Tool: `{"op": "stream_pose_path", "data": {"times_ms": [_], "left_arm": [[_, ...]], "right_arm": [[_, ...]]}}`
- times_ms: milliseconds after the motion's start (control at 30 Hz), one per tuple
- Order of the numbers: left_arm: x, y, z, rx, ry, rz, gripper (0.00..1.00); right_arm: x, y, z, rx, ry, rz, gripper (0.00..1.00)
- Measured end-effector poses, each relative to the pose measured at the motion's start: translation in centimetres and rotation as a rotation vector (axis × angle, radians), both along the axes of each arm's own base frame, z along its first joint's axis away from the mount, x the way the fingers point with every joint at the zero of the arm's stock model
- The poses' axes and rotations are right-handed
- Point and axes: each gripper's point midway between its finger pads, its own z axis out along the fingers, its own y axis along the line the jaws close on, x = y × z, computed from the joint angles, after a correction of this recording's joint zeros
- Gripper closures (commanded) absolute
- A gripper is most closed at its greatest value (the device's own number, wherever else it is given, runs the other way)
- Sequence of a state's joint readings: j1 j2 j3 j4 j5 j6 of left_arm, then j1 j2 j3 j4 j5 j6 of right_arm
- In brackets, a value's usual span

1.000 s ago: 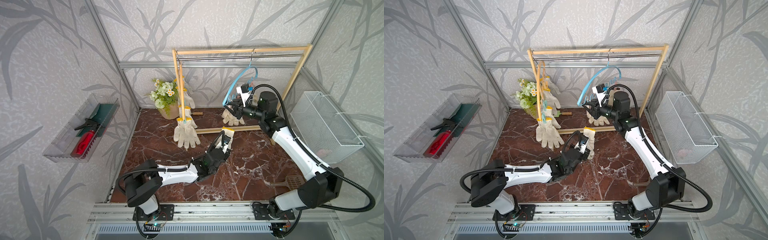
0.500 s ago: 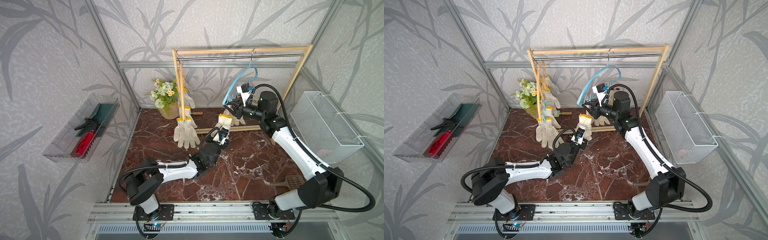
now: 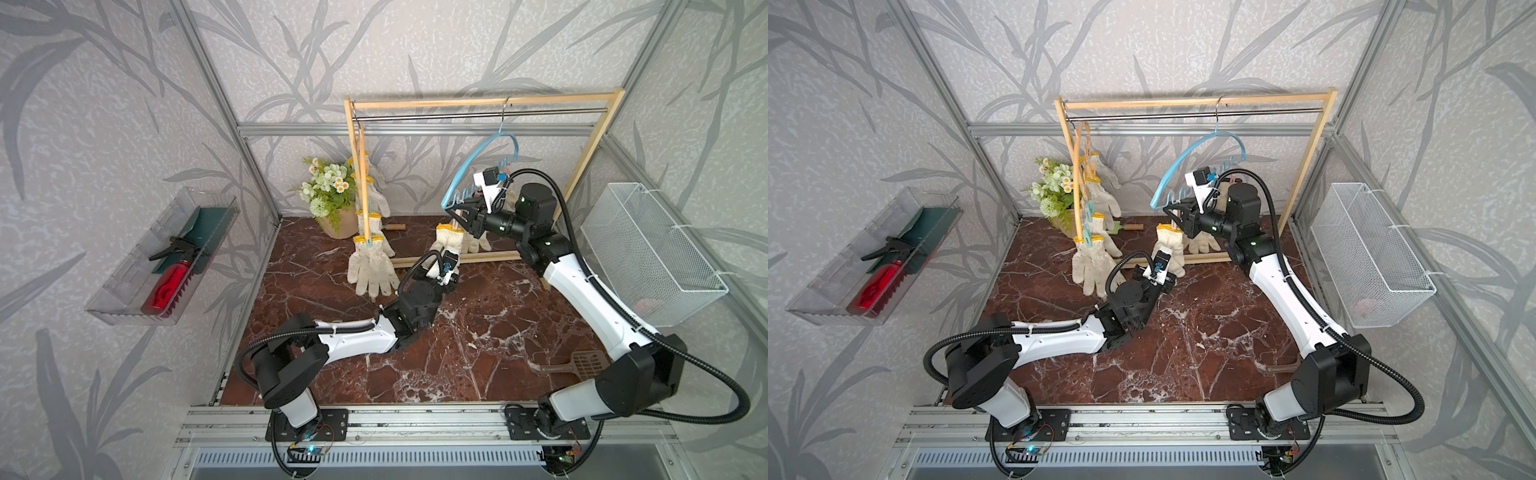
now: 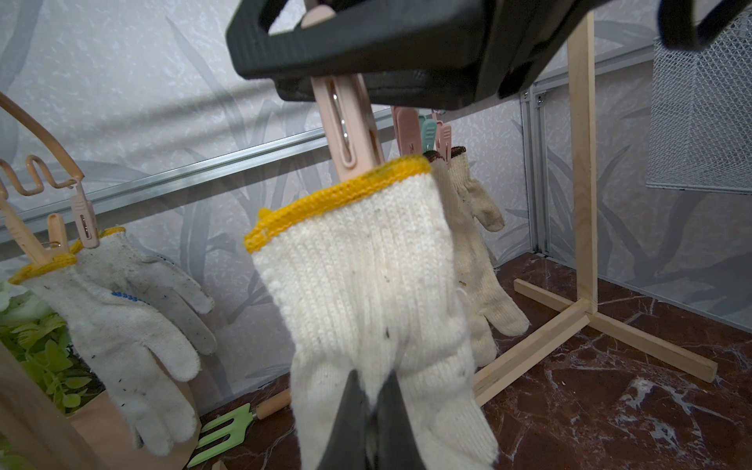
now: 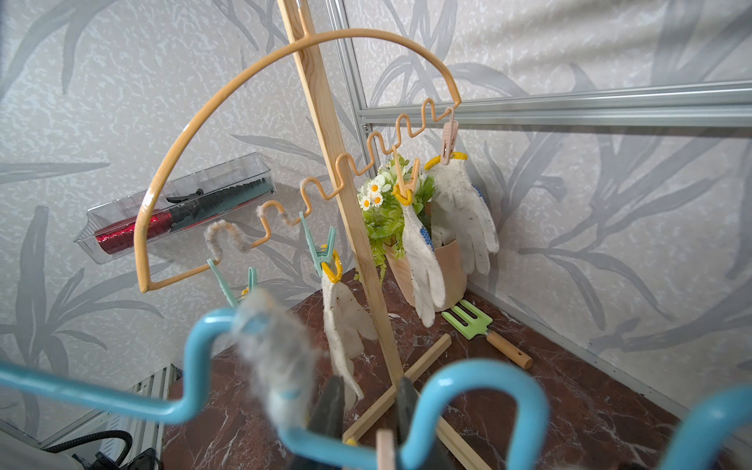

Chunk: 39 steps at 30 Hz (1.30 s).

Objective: Clip the gloves onto a hanger to dry
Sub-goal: Clamp the glove onto the hanger.

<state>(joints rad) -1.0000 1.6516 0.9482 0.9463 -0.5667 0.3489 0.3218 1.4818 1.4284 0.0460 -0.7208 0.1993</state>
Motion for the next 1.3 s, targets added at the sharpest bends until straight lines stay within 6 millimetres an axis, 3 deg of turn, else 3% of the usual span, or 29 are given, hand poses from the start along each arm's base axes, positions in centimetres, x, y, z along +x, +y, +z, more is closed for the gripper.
{"op": "stream_pose_path", "data": {"times_ms": [333, 533, 767, 1067, 1300], "left_arm": [[0.3, -0.4, 2.5, -0.021, -0.033, 0.001, 1.0], [0.5, -0.5, 2.5, -0.01, -0.027, -0.003, 1.0], [0.6, -0.6, 2.3, -0.002, -0.021, -0.004, 1.0], [0.5, -0.5, 1.4, 0.008, -0.007, -0.005, 1.0], [0.4, -0.3, 0.2, 0.004, 0.019, -0.006, 0.67]], "right_arm": [[0.0, 0.0, 0.3, 0.012, 0.0, 0.005, 0.78], [0.0, 0.1, 0.3, 0.013, -0.002, 0.005, 0.78], [0.0, 0.0, 0.2, 0.014, 0.006, 0.002, 0.52], [0.1, 0.0, 0.0, 0.011, 0.006, -0.007, 0.45], [0.2, -0.1, 0.0, 0.011, 0.006, -0.01, 0.41]]}}
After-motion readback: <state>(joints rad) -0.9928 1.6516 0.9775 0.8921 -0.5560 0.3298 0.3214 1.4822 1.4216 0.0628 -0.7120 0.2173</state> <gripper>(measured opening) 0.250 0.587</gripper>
